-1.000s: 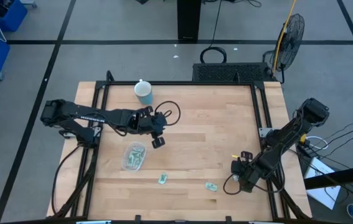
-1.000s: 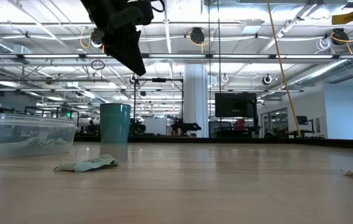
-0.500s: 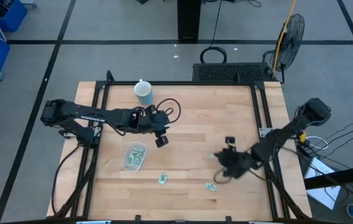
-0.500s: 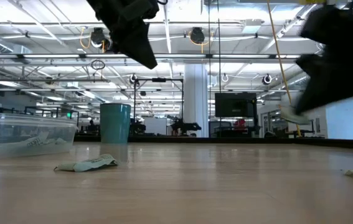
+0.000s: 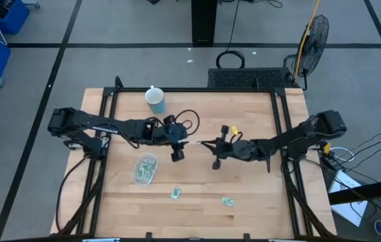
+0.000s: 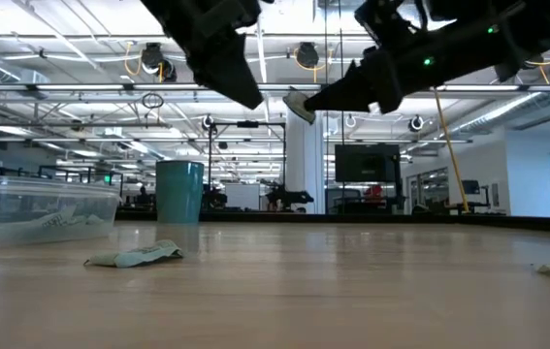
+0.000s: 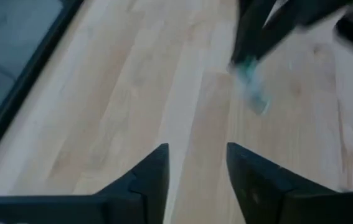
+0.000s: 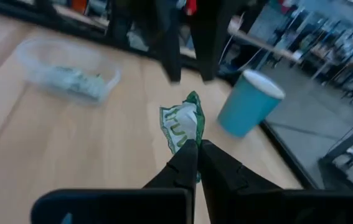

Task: Pick and place Stevia / Truvia into bins
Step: Put the stevia packet into the transparent container

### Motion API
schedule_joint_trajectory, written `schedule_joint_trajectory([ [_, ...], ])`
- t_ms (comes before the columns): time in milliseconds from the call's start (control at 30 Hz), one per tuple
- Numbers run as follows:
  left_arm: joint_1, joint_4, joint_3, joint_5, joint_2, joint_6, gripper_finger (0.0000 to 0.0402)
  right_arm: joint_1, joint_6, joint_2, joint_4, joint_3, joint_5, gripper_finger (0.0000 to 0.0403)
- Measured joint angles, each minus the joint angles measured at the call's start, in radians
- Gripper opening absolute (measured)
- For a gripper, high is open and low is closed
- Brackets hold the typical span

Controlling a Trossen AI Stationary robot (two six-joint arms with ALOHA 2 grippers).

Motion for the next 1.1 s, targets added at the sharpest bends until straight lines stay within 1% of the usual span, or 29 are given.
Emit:
schedule_joint_trajectory([
  [100, 0.000, 0.024, 0.001, 0.000, 0.024, 0.032, 0.0191, -0.025, -0.011, 0.046, 0.075, 0.001, -0.008, 0.0003],
  [133, 0.000, 0.056, 0.001, 0.001, 0.033, 0.037, 0.0198, -0.034, -0.009, 0.056, 0.089, 0.003, -0.025, 0.0002],
  [233, 0.000, 0.108, 0.001, 0.009, 0.048, 0.070, 0.0209, -0.053, -0.008, 0.082, 0.143, 0.003, -0.027, 0.0003],
  [300, 0.000, 0.161, 0.001, 0.026, 0.060, 0.093, 0.0211, -0.060, -0.008, 0.087, 0.162, 0.002, -0.032, 0.0003],
  [400, 0.003, 0.185, 0.000, 0.038, 0.073, 0.115, 0.0211, -0.071, -0.011, 0.093, 0.206, 0.003, -0.081, 0.0004],
  [567, 0.007, 0.194, 0.000, 0.043, 0.072, 0.118, 0.0211, -0.072, -0.013, 0.094, 0.212, 0.003, -0.081, 0.0004],
  [633, 0.007, 0.197, 0.000, 0.043, 0.072, 0.133, 0.0205, -0.072, -0.015, 0.094, 0.223, 0.003, -0.082, 0.0004],
  [700, 0.007, 0.204, 0.000, 0.061, 0.072, 0.150, 0.0187, -0.072, -0.015, 0.093, 0.227, 0.003, -0.082, 0.0005],
  [767, 0.007, 0.203, 0.000, 0.068, 0.072, 0.157, 0.0159, -0.072, -0.015, 0.094, 0.231, 0.003, -0.086, 0.0010],
  [867, 0.009, 0.203, 0.000, 0.069, 0.072, 0.160, 0.0108, -0.073, -0.013, 0.093, 0.234, 0.003, -0.133, 0.0022],
  [1033, 0.010, 0.197, 0.000, 0.078, 0.072, 0.154, 0.0020, -0.073, -0.009, 0.094, 0.249, 0.003, -0.151, 0.0056],
  [1100, 0.011, 0.189, 0.000, 0.078, 0.072, 0.132, 0.0012, -0.073, -0.008, 0.094, 0.246, 0.003, -0.147, 0.0074],
])
